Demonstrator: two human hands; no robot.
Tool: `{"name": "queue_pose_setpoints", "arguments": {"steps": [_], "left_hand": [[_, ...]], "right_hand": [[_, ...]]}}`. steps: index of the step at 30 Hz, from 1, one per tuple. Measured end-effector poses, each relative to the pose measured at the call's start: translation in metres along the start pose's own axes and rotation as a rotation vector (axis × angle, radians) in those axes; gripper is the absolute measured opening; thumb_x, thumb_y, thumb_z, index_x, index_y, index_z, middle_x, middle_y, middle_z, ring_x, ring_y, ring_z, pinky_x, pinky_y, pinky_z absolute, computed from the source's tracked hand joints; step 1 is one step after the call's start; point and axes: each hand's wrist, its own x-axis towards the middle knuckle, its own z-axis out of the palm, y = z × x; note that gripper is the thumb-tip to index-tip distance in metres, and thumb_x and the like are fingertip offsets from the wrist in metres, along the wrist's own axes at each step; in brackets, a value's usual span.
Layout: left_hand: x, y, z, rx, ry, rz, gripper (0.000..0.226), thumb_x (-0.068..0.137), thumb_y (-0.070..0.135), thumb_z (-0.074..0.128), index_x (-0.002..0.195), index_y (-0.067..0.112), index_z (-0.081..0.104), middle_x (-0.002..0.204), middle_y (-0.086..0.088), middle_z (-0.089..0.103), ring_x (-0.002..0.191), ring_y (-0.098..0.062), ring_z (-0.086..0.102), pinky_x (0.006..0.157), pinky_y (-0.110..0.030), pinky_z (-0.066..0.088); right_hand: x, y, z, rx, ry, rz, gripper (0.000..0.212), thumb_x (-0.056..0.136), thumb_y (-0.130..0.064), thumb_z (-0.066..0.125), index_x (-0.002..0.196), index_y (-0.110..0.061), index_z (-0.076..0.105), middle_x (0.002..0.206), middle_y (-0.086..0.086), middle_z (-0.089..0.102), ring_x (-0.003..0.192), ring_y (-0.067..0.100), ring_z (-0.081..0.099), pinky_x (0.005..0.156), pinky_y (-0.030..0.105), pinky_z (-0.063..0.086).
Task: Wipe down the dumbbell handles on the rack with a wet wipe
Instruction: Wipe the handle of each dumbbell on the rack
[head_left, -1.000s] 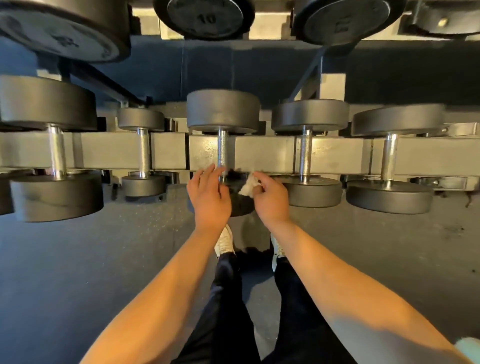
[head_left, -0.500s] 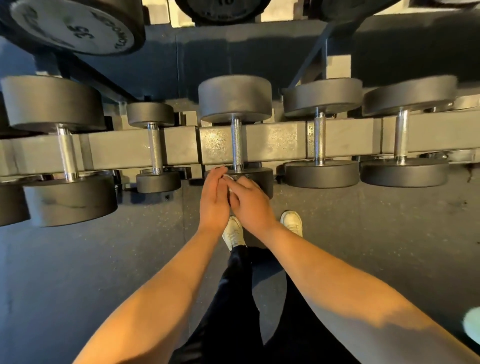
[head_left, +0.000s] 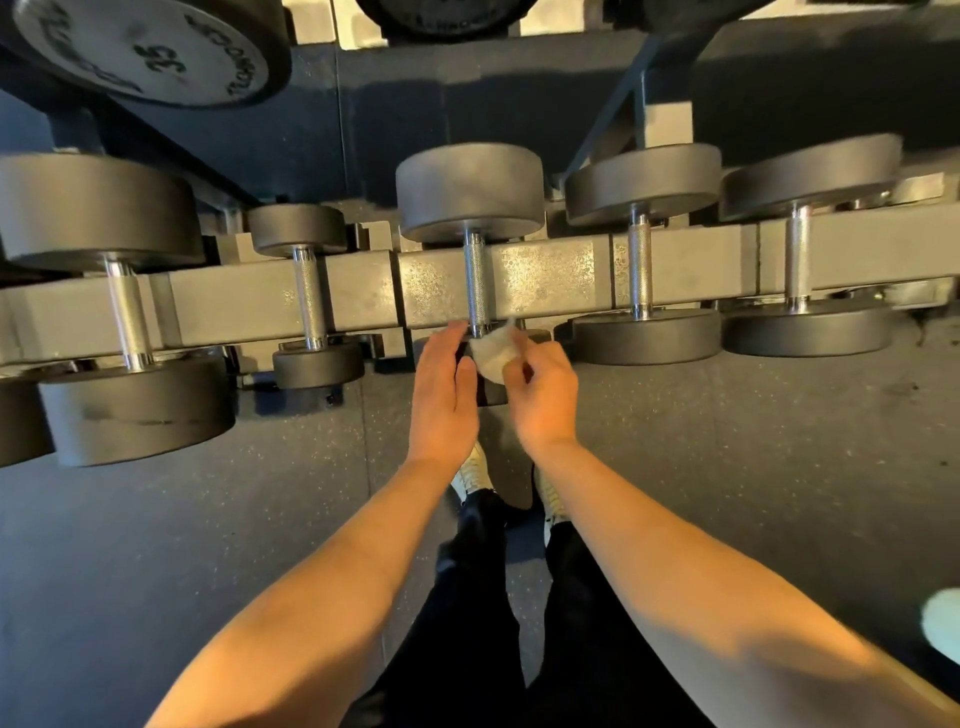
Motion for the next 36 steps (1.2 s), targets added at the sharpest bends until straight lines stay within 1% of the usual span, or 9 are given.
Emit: {"name": "queue_pose_setpoints", "arguments": {"steps": [4,9,12,15,19,22,26,29,36], "left_hand": [[0.000,-0.006,0.008,0.101,-0.081,0.166,0.046,0.111,0.028,0.027,0.157,0.022,0.029,0.165,0.009,0.019,0.155,-0.007,0.008,0.127,-0.034,0.009],[0.006,-0.020,0.017,0.327,-0.084,0.221,0.050,0.109,0.032,0.022,0.158,0.024,0.025,0.166,0.001,0.020,0.156,-0.016,0.002,0.126,-0.053,0.009],[0.009,-0.032,0.014,0.437,-0.009,0.229,0.050,0.108,0.025,0.028,0.158,0.021,0.027,0.166,-0.004,0.023,0.156,-0.022,0.007,0.125,-0.055,0.013],[0.003,-0.042,0.011,0.231,0.136,-0.006,0.051,0.110,0.023,0.031,0.160,0.021,0.020,0.168,-0.002,0.016,0.156,-0.017,0.007,0.126,-0.049,0.014],[-0.006,-0.027,0.023,0.030,0.159,-0.086,0.055,0.111,0.025,0.028,0.162,0.021,0.009,0.170,0.004,0.002,0.156,-0.009,-0.004,0.128,-0.041,0.003],[-0.007,-0.011,0.041,0.302,0.073,0.066,0.060,0.108,0.017,0.031,0.162,0.023,0.005,0.170,0.003,-0.006,0.154,-0.015,-0.018,0.125,-0.047,-0.007],[-0.013,-0.011,0.073,0.706,0.025,0.217,0.071,0.097,0.015,0.049,0.160,0.025,0.018,0.169,0.009,-0.001,0.153,-0.023,-0.022,0.117,-0.063,-0.015],[-0.015,-0.018,0.077,0.843,-0.040,0.297,0.066,0.094,0.020,0.057,0.155,0.029,0.034,0.169,0.012,0.003,0.153,-0.025,-0.023,0.112,-0.066,-0.020],[-0.024,-0.034,0.050,0.391,0.133,0.128,0.059,0.106,0.021,0.029,0.162,0.023,0.010,0.169,-0.002,-0.004,0.155,-0.024,-0.012,0.126,-0.049,0.001]], "right_hand": [[0.002,-0.008,0.006,-0.068,-0.211,-0.107,0.030,0.099,-0.012,0.056,0.127,-0.015,0.066,0.105,0.006,0.063,0.102,0.019,0.056,0.090,0.037,0.050],[0.012,0.011,-0.016,0.008,-0.236,-0.181,0.043,0.099,-0.004,0.056,0.142,-0.009,0.052,0.102,0.004,0.052,0.091,-0.014,0.048,0.086,0.007,0.039],[0.014,0.013,-0.006,0.022,-0.109,-0.140,0.040,0.099,0.000,0.055,0.138,-0.005,0.056,0.110,0.013,0.054,0.093,-0.009,0.044,0.099,0.009,0.038],[0.017,0.011,0.000,0.064,-0.082,-0.061,0.034,0.098,0.000,0.056,0.129,-0.008,0.065,0.107,0.008,0.054,0.096,0.004,0.048,0.095,0.004,0.036],[0.021,0.010,-0.003,0.302,-0.131,0.084,0.030,0.099,-0.003,0.055,0.116,-0.022,0.072,0.101,-0.007,0.051,0.088,0.015,0.053,0.093,0.031,0.048],[0.023,0.009,-0.012,0.490,-0.151,0.184,0.029,0.103,-0.007,0.050,0.105,-0.027,0.072,0.106,-0.003,0.054,0.082,0.015,0.056,0.083,0.031,0.051],[0.023,0.016,-0.021,0.483,-0.053,0.230,0.028,0.105,-0.008,0.044,0.116,-0.014,0.069,0.119,-0.001,0.047,0.114,0.012,0.054,0.101,0.013,0.040],[0.018,0.024,-0.019,0.406,-0.063,0.205,0.031,0.106,-0.013,0.042,0.128,-0.014,0.064,0.122,-0.005,0.044,0.126,0.015,0.048,0.114,0.024,0.034],[0.006,0.024,-0.018,0.661,-0.129,0.301,0.032,0.104,-0.012,0.050,0.134,-0.020,0.058,0.125,-0.011,0.042,0.134,0.013,0.037,0.115,0.027,0.026]]}}
